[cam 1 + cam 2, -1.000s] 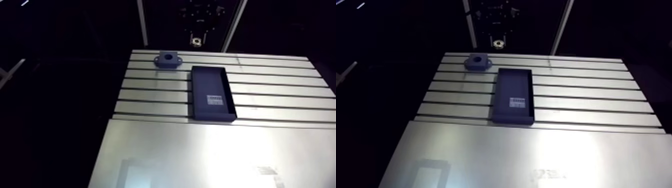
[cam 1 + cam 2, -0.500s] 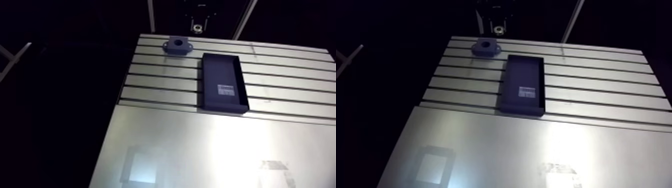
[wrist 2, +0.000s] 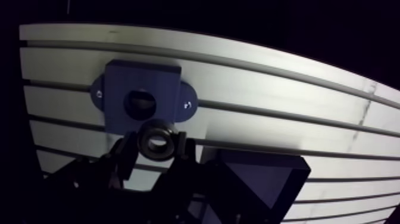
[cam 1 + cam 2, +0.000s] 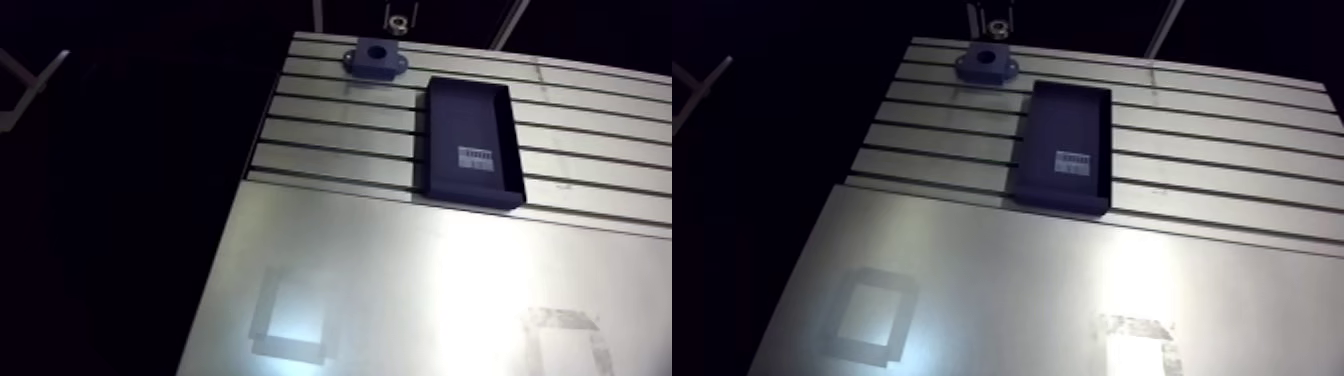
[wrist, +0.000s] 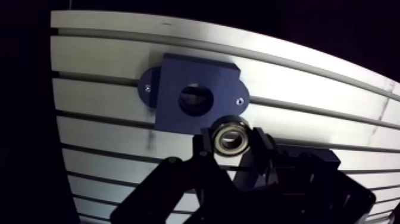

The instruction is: Pick up the bearing and press it into the housing until flush.

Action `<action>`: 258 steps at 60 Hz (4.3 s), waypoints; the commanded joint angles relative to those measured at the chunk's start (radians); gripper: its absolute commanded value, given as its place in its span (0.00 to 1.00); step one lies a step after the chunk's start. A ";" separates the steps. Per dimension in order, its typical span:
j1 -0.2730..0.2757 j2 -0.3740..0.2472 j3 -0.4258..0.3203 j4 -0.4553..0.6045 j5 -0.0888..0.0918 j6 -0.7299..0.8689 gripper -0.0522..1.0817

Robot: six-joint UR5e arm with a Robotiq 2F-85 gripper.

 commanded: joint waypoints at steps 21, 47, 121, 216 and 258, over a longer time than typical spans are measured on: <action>0.022 0.037 -0.018 -0.015 0.001 -0.001 0.57; 0.034 0.068 -0.040 -0.017 0.001 -0.003 0.57; 0.038 0.095 -0.044 -0.018 -0.001 -0.004 0.57; 0.036 0.095 -0.035 -0.017 0.006 -0.014 0.05; 0.031 0.062 -0.049 -0.004 0.013 -0.011 0.05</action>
